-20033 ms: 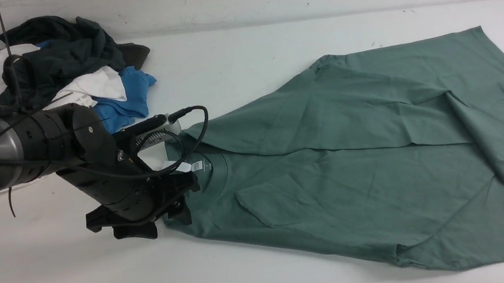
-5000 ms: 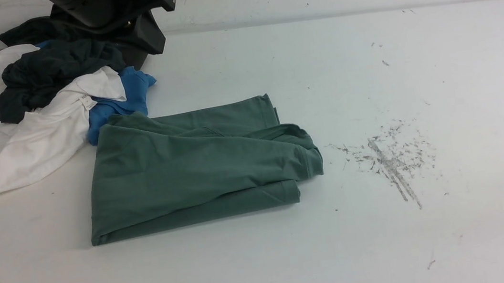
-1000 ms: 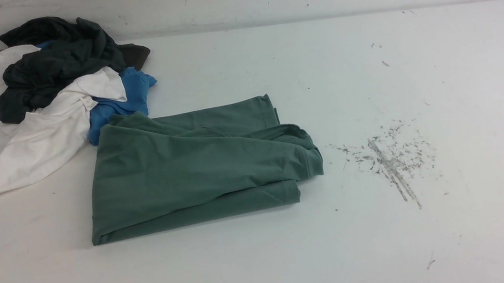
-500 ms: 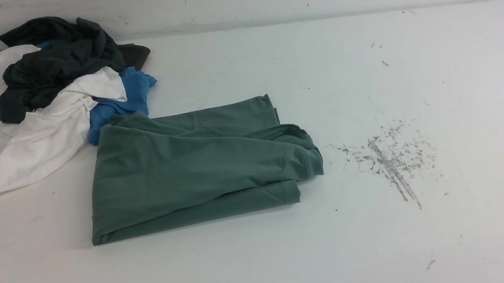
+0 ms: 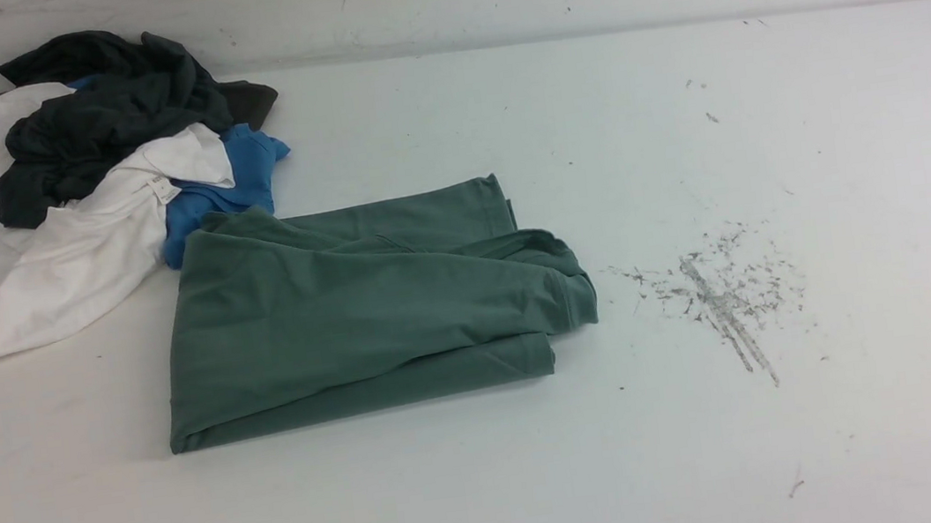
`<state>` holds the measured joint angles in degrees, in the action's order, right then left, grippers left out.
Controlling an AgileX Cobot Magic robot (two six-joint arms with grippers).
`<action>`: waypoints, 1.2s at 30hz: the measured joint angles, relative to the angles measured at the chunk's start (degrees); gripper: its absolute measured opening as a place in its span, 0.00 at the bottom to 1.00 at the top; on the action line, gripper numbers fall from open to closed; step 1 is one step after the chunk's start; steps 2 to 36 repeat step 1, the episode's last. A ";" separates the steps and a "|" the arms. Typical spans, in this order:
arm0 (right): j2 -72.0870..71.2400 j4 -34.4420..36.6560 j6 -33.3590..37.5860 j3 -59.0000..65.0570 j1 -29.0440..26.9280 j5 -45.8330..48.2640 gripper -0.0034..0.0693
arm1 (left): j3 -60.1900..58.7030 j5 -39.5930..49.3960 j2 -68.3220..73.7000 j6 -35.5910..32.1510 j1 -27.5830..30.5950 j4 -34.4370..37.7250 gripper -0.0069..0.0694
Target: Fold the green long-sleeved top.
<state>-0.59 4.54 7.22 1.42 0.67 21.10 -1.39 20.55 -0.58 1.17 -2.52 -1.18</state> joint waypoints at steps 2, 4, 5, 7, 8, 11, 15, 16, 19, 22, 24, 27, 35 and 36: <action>0.00 0.00 0.00 0.00 0.00 0.00 0.03 | 0.00 0.00 0.00 0.00 0.00 0.00 0.09; 0.00 0.00 0.00 0.00 0.00 0.00 0.03 | 0.00 0.00 0.00 0.00 0.00 0.00 0.09; 0.00 0.00 0.00 0.00 0.00 0.00 0.03 | 0.00 0.00 0.00 0.00 0.00 0.00 0.09; 0.00 0.00 0.00 0.00 0.00 0.00 0.03 | 0.00 0.00 0.00 0.00 0.00 0.00 0.09; 0.00 0.00 0.00 0.00 0.00 0.00 0.03 | 0.00 0.00 0.00 0.00 0.00 0.00 0.09; 0.00 0.00 0.00 0.00 0.00 0.00 0.03 | 0.00 0.00 0.00 0.00 0.00 0.00 0.09; 0.00 0.00 0.00 0.00 0.00 0.00 0.03 | 0.00 0.00 0.00 0.00 0.00 0.00 0.09; 0.00 0.00 0.00 0.00 0.00 0.00 0.03 | 0.00 0.00 0.00 0.00 0.00 0.00 0.09; 0.00 0.00 0.00 0.00 0.00 0.00 0.03 | 0.00 0.00 0.00 0.00 0.00 0.00 0.09; 0.00 0.00 0.00 0.00 0.00 0.00 0.03 | 0.00 0.00 0.00 0.00 0.00 0.00 0.09; 0.00 0.00 0.00 0.00 0.00 0.00 0.03 | 0.00 0.00 0.00 0.00 0.00 0.00 0.09; 0.00 0.00 0.00 0.00 0.00 0.00 0.03 | 0.00 0.00 0.00 0.00 0.00 0.00 0.09; 0.00 0.00 0.00 0.00 0.00 0.00 0.03 | 0.00 0.00 0.00 0.00 0.00 0.00 0.09; 0.00 0.00 0.00 0.00 0.00 0.00 0.03 | 0.00 0.00 0.00 0.00 0.00 0.00 0.09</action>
